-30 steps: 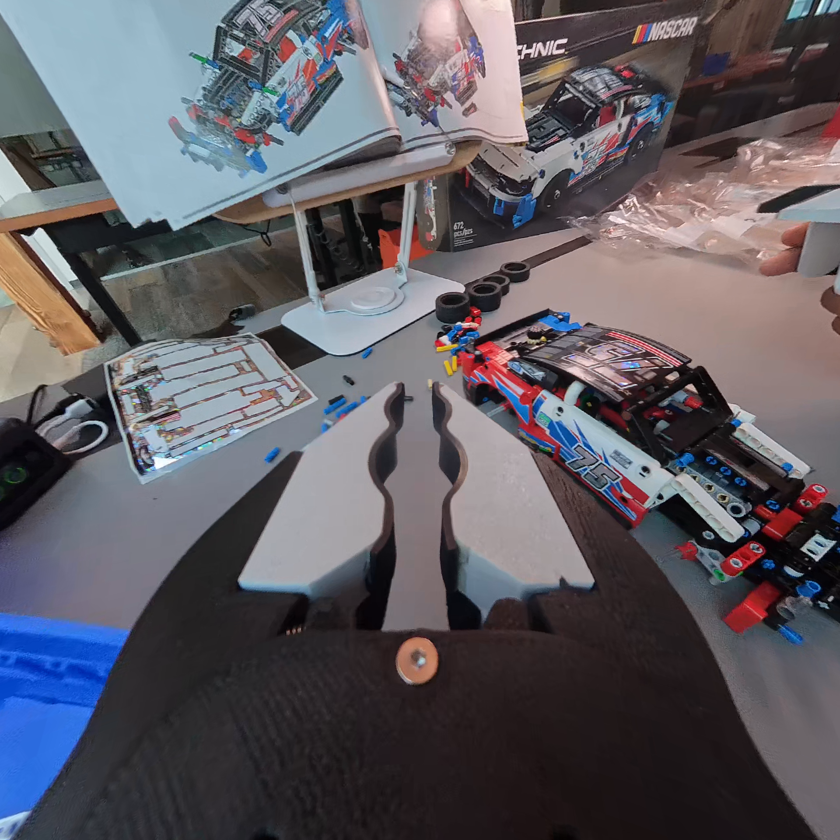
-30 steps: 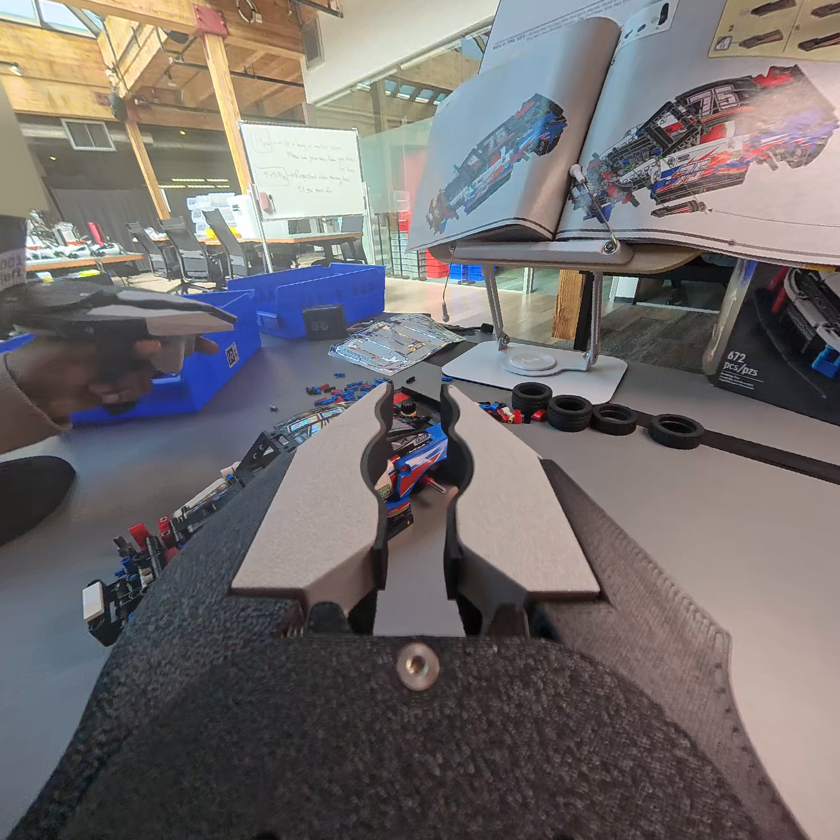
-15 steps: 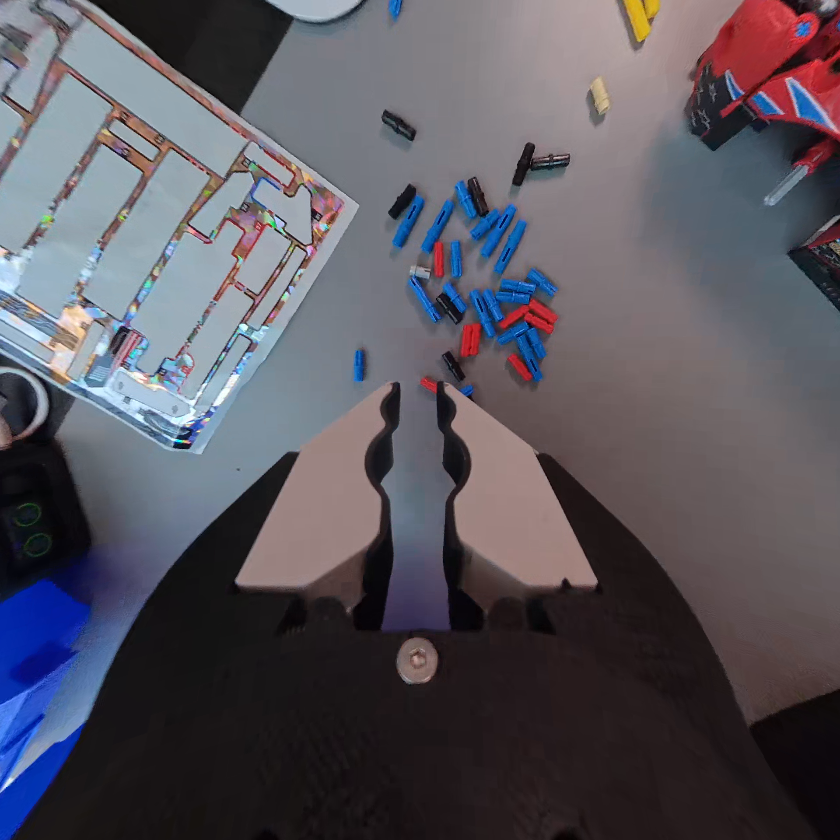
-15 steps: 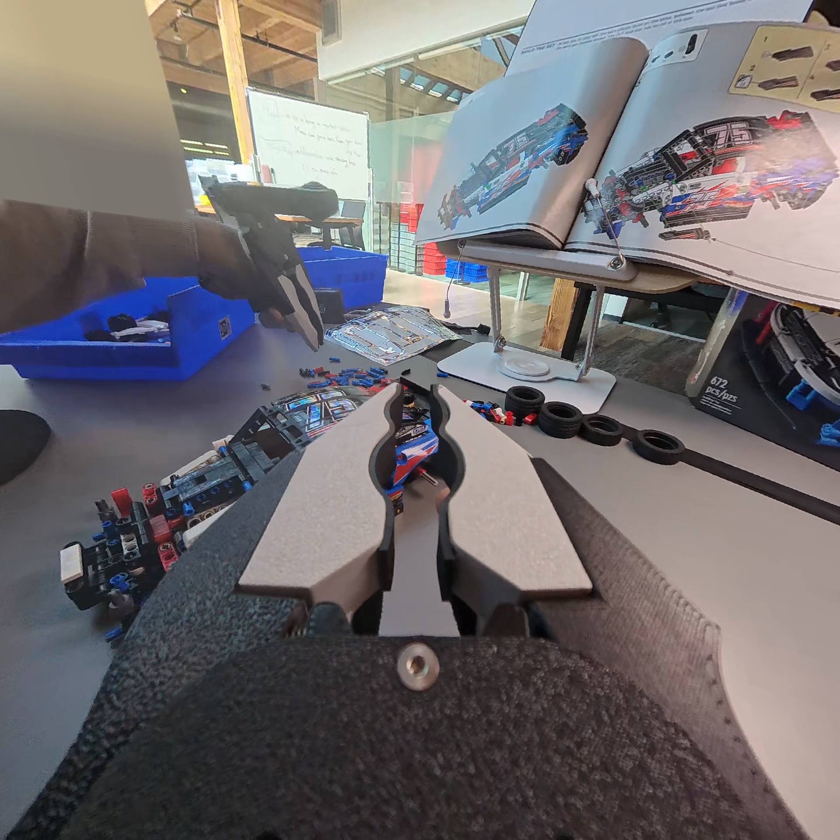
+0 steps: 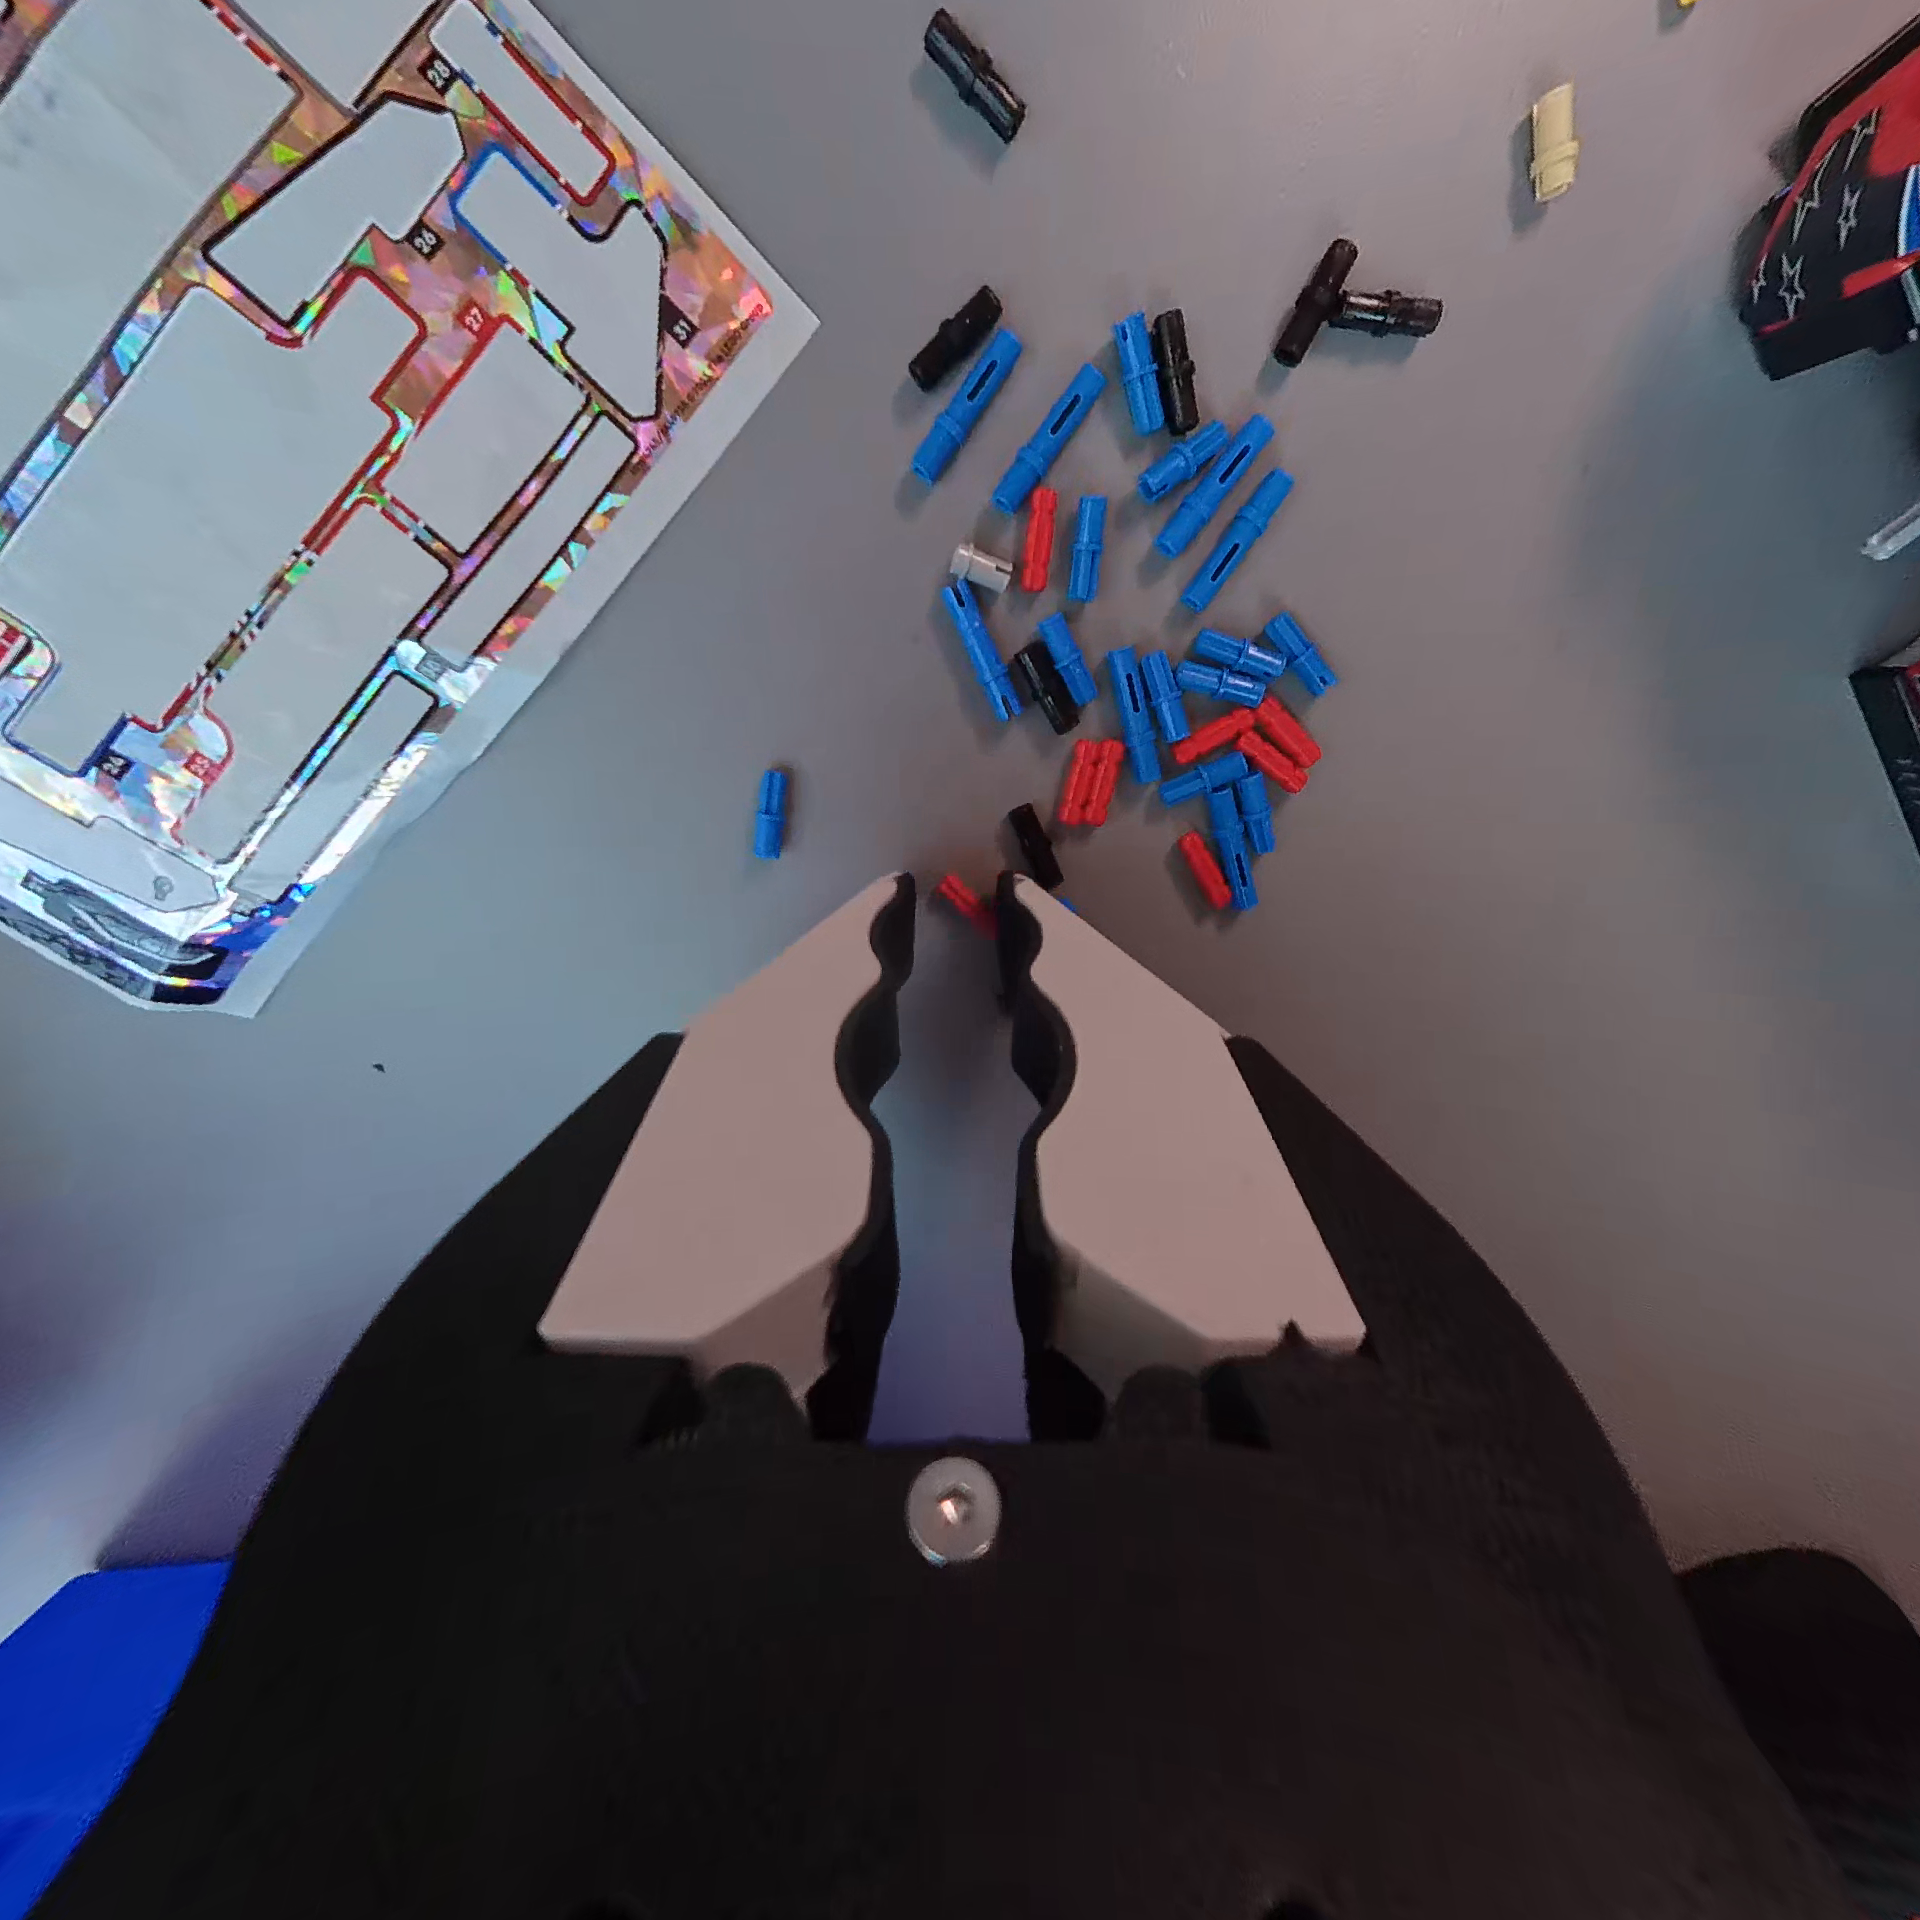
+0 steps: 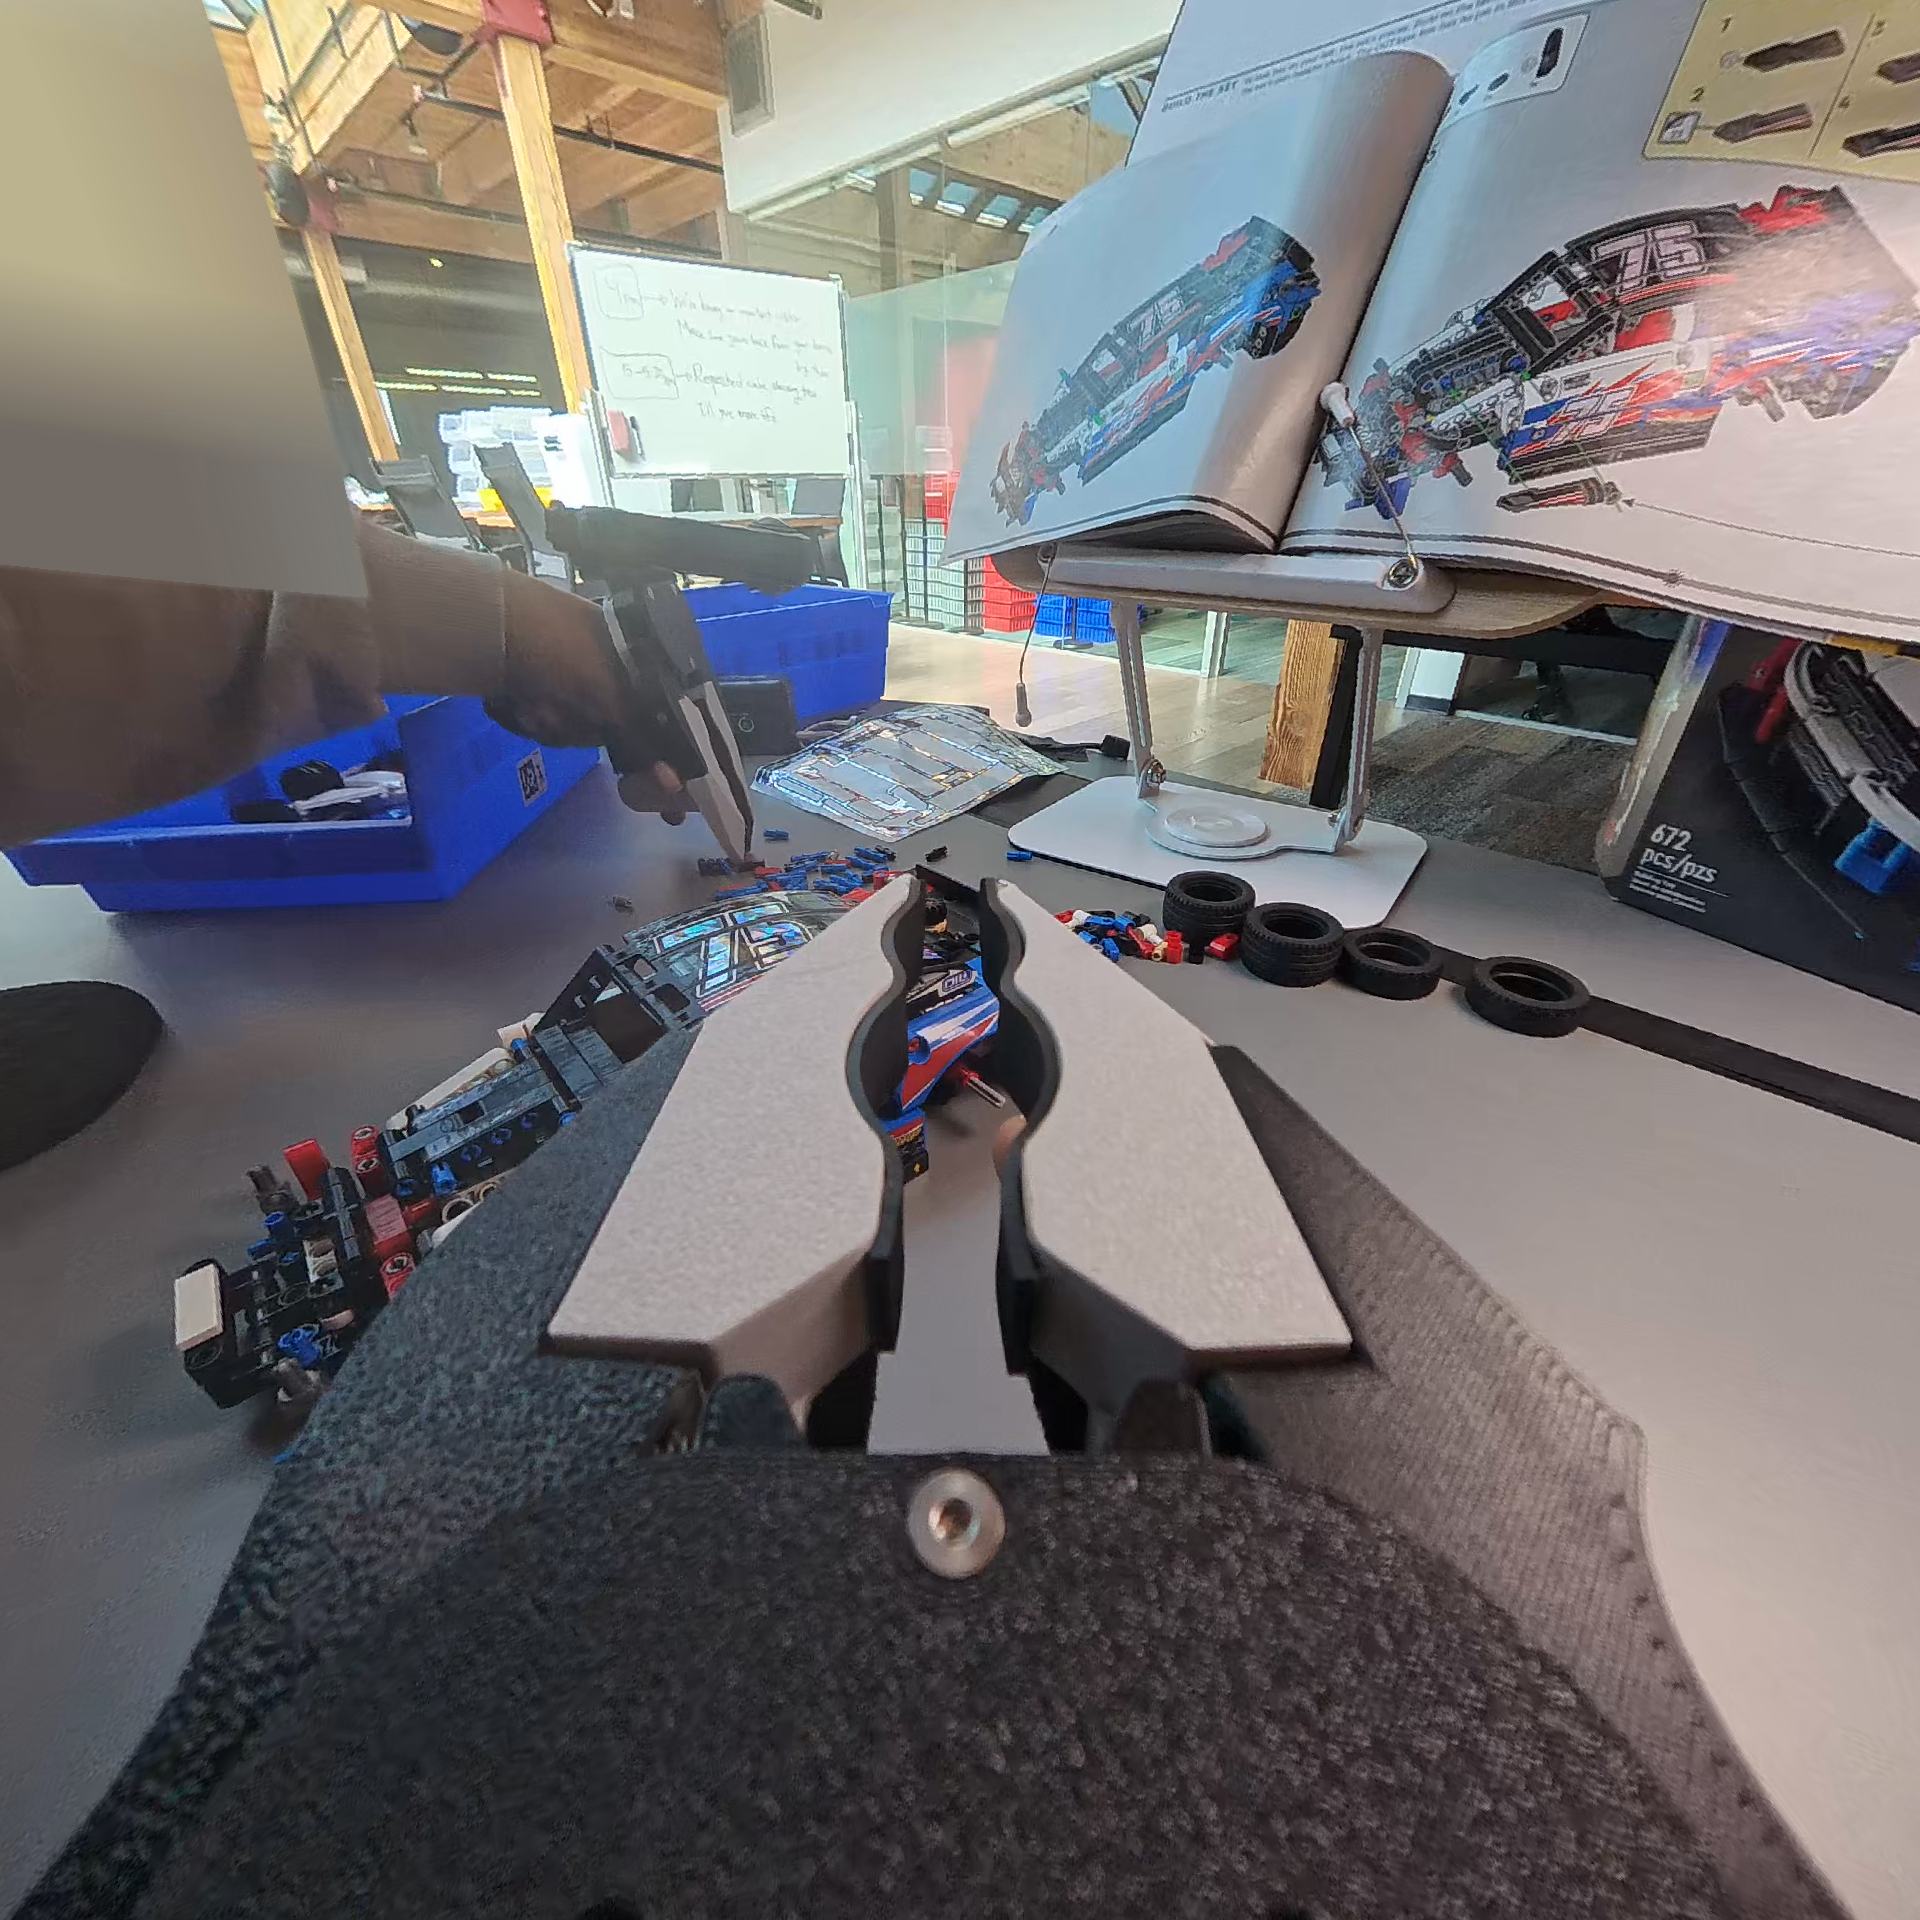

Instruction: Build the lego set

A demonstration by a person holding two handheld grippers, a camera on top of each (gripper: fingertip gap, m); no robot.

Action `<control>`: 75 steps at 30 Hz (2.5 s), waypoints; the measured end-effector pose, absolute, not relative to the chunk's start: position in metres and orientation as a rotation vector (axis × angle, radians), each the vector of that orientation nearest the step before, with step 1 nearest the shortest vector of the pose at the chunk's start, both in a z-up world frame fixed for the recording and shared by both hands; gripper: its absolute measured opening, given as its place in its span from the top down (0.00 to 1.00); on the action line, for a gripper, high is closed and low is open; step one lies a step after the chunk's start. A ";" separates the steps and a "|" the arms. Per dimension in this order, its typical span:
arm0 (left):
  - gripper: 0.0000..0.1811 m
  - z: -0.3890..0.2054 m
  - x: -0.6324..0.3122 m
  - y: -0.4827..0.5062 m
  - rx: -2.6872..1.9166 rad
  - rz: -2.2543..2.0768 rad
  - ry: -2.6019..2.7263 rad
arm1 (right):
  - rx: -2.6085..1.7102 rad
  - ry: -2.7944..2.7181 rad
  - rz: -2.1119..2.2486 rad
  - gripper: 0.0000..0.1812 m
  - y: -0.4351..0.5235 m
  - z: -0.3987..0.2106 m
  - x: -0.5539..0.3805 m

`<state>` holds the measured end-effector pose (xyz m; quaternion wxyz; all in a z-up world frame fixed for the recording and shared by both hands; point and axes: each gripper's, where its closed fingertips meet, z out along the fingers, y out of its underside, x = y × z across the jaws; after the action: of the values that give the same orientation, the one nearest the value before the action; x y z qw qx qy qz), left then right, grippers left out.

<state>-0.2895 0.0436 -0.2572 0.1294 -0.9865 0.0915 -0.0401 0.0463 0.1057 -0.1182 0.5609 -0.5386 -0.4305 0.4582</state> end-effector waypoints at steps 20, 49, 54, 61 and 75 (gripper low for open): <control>0.99 -0.257 -0.293 0.038 -2.870 0.027 0.382 | -1.298 -1.042 1.046 0.96 0.109 -0.129 0.044; 0.98 -0.254 -0.082 -0.043 -2.478 -0.230 0.987 | -1.302 -1.060 0.942 0.98 0.111 -0.138 0.040; 0.99 -0.256 -0.080 -0.043 -2.450 -0.248 0.960 | -1.314 -1.068 0.944 0.98 0.111 -0.142 0.039; 0.93 -0.251 -0.086 -0.036 -2.406 -0.274 0.883 | -1.332 -1.068 0.944 0.98 0.114 -0.146 0.038; 0.82 -0.165 -0.112 0.006 -1.870 -0.375 0.208 | -1.339 -1.366 0.932 0.97 0.130 -0.163 0.007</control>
<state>-0.1120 0.0059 -0.1651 0.5741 -0.7981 0.0886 -0.1602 0.0071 0.1303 -0.1631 0.4853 -0.5503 -0.5613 0.3830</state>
